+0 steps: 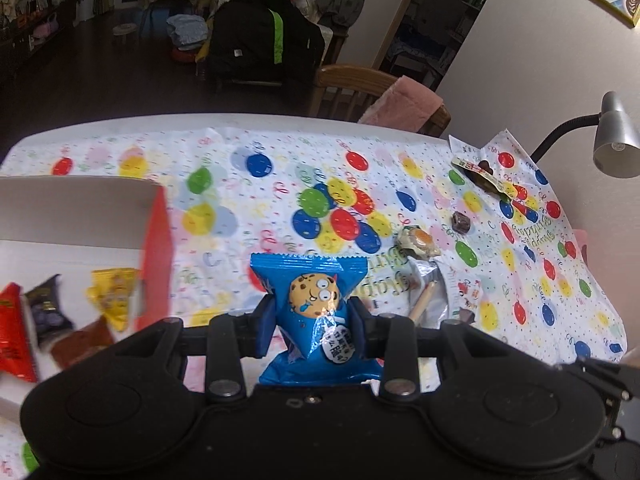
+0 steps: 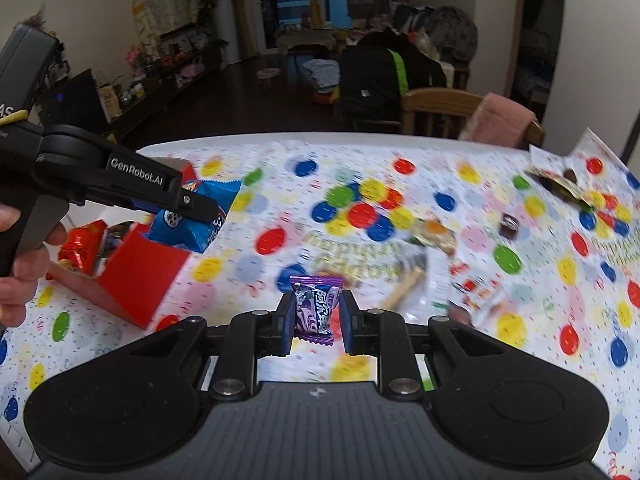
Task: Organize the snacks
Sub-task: 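Carry both items into the red box and open both tools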
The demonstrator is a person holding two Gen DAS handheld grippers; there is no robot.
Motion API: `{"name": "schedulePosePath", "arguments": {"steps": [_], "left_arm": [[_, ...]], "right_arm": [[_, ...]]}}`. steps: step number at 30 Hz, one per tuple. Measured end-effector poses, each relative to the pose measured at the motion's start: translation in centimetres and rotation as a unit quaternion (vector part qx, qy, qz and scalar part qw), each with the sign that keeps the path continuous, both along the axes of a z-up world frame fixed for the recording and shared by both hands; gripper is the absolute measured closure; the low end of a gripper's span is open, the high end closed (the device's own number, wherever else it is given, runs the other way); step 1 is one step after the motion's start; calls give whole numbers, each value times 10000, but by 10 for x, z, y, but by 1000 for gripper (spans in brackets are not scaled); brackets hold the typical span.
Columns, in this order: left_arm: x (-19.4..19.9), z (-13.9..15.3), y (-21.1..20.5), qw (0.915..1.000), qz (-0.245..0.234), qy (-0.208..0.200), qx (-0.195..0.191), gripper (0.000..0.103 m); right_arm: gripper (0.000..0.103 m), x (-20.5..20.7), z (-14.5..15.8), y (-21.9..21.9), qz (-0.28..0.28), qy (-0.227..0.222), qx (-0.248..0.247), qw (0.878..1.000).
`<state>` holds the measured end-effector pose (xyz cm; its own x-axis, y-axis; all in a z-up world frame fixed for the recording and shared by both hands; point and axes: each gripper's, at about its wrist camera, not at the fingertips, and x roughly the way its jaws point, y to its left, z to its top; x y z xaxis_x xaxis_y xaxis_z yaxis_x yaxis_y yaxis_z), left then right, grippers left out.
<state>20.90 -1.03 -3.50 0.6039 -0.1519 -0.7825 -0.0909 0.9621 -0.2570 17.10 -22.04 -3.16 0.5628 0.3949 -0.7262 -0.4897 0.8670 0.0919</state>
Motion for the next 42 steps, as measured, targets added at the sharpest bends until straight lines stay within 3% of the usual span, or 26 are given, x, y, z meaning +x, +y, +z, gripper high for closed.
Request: {"name": "schedulePosePath", "arguments": {"steps": [22,31,42], "left_arm": [[-71,28,122,9978,551,-239,289,68],[-86,26,173,9947,914,-185,434,68],[-86,3,232,9885,1331,129,705,68]], "right_arm": [[81,-19,26,153,1088,-236,201,9936],[81,-12,14,207,1353,-78,150,9907],[81,4,-20,268,1586,211,-183,9869]]}}
